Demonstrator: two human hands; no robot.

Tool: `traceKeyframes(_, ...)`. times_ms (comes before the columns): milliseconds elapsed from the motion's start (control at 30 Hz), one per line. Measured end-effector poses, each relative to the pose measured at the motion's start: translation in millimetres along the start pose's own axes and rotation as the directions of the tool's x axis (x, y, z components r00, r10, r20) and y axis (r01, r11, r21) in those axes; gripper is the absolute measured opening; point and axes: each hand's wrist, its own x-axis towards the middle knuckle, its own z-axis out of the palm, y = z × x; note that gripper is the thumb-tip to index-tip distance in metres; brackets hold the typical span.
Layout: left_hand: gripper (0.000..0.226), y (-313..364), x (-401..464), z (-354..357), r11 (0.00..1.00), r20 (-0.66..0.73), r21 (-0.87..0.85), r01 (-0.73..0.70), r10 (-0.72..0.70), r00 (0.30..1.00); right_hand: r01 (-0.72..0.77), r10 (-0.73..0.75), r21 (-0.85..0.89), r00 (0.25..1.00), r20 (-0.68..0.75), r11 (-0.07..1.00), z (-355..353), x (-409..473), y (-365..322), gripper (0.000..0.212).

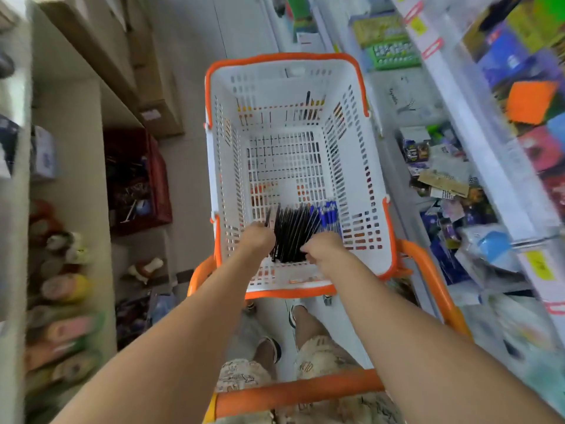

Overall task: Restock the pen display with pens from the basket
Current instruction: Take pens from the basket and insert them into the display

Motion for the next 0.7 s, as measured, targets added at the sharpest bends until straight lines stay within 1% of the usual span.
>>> traceKeyframes(33, 0.050, 2, 10, 4, 1.000, 0.010, -0.004, 0.027, -0.027, 1.000, -0.044, 0.044, 0.038, 0.999, 0.004, 0.998, 6, 11, 0, 0.015)
traceKeyframes(67, 0.052, 2, 20, 7, 0.998, 0.012, -0.016, 0.052, -0.052, 0.999, -0.081, 0.081, 0.067, 0.997, 0.007, 0.994, 12, 22, 0, 0.017)
traceKeyframes(133, 0.055, 5, 46, 17, 0.993, 0.018, -0.031, 0.110, -0.109, 0.994, -0.152, 0.156, 0.127, 0.988, -0.018, 0.980, 21, 47, 0, 0.046)
traceKeyframes(167, 0.055, 6, 53, 19, 0.990, 0.016, -0.034, 0.135, -0.135, 0.991, -0.157, 0.165, 0.133, 0.985, -0.053, 0.979, 25, 50, -2, 0.056)
traceKeyframes(267, 0.051, 5, 75, 27, 0.986, -0.011, 0.026, 0.168, -0.167, 0.986, -0.147, 0.166, 0.142, 0.977, -0.135, 0.979, 36, 65, -9, 0.079)
traceKeyframes(300, 0.049, 5, 83, 28, 0.986, -0.021, 0.014, 0.169, -0.168, 0.985, -0.150, 0.172, 0.142, 0.973, -0.155, 0.978, 39, 69, -12, 0.085)
traceKeyframes(367, 0.046, 1, 96, 32, 0.985, -0.039, 0.006, 0.170, -0.170, 0.985, -0.154, 0.176, 0.115, 0.962, -0.209, 0.981, 46, 76, -13, 0.085)
traceKeyframes(433, 0.049, -3, 105, 34, 0.975, -0.025, 0.033, 0.222, -0.221, 0.975, -0.158, 0.168, 0.060, 0.954, -0.249, 0.986, 51, 80, -11, 0.081)
traceKeyframes(533, 0.047, -9, 112, 36, 0.963, 0.023, 0.006, 0.269, -0.269, 0.963, -0.126, 0.125, 0.013, 0.950, -0.285, 0.992, 57, 83, -5, 0.070)
traceKeyframes(600, 0.044, -13, 114, 37, 0.961, 0.053, -0.006, 0.276, -0.276, 0.960, -0.099, 0.095, 0.003, 0.949, -0.301, 0.995, 58, 81, -1, 0.065)
traceKeyframes(700, 0.041, -25, 120, 39, 0.964, 0.051, -0.040, 0.262, -0.260, 0.964, -0.059, 0.039, -0.056, 0.950, -0.308, 0.997, 67, 78, 0, 0.065)
